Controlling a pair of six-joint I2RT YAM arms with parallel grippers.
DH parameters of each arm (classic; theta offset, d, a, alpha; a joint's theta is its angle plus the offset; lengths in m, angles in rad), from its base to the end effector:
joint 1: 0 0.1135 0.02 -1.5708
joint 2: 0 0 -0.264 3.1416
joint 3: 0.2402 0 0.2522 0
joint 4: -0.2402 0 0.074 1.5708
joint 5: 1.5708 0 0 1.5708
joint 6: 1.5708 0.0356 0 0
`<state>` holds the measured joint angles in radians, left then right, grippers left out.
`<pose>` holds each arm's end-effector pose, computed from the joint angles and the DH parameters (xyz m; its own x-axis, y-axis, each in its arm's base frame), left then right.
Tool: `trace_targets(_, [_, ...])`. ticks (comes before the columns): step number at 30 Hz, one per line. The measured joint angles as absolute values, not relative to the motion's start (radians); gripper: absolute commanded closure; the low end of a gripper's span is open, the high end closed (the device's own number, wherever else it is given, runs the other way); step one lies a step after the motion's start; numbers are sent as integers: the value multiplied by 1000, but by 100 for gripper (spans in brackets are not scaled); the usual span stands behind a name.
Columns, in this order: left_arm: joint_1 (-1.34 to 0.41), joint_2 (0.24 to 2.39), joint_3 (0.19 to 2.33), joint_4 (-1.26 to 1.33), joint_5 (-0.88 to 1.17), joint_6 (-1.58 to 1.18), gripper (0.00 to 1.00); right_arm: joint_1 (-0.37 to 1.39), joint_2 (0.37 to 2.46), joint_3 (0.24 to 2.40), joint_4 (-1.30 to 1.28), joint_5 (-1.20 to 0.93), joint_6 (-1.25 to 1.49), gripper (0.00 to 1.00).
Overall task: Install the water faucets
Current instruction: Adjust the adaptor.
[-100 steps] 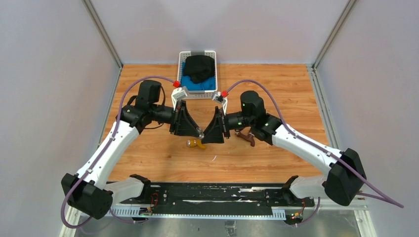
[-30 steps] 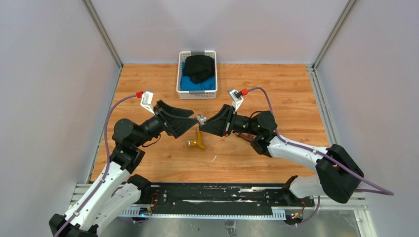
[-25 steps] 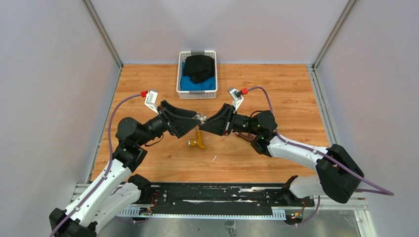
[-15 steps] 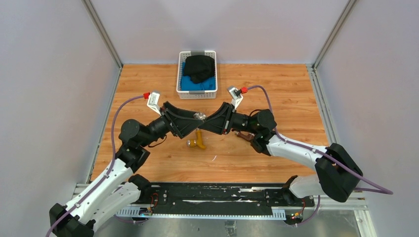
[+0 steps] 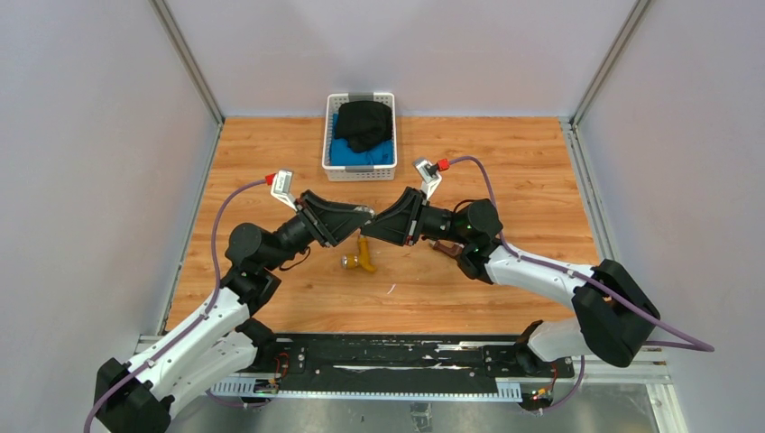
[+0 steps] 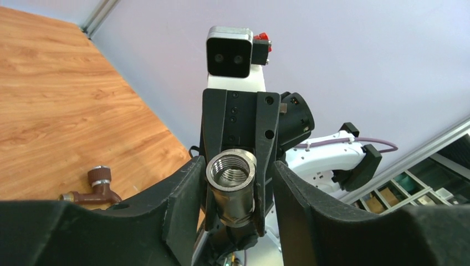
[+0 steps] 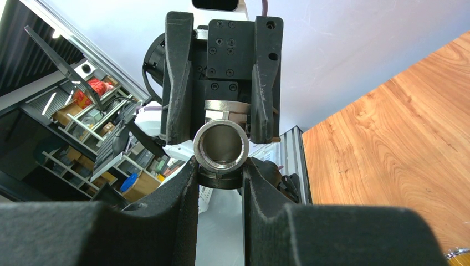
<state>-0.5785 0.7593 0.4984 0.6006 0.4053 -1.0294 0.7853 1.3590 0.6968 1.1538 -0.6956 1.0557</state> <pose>0.1441 -0.1109 0.3256 -0.5536 -0.5791 -0.5985 0.6584 0.1356 -0.7403 0.1846 0.2169 0.3161 -0.6556 0.2892 -0.6975 -0.7547 -0.2198 0.6182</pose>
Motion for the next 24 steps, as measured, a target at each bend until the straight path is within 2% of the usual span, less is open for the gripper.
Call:
trace_targets(3, [-579, 759, 498, 609, 395, -1034, 53, 785, 1359, 697, 1154, -696, 1056, 100])
trace_targets(7, [-579, 760, 498, 616, 392, -1034, 49, 785, 1359, 697, 1154, -696, 1056, 100])
trace_targets(11, [-580, 766, 498, 620, 396, -1040, 50, 786, 1359, 697, 1154, -695, 1055, 100])
trace_targets(19, [-594, 773, 498, 620, 396, -1040, 61, 788, 1360, 702, 1154, -696, 1056, 100])
trace_targets(24, [-599, 775, 498, 621, 396, -1040, 57, 788, 1360, 709, 1154, -696, 1055, 100])
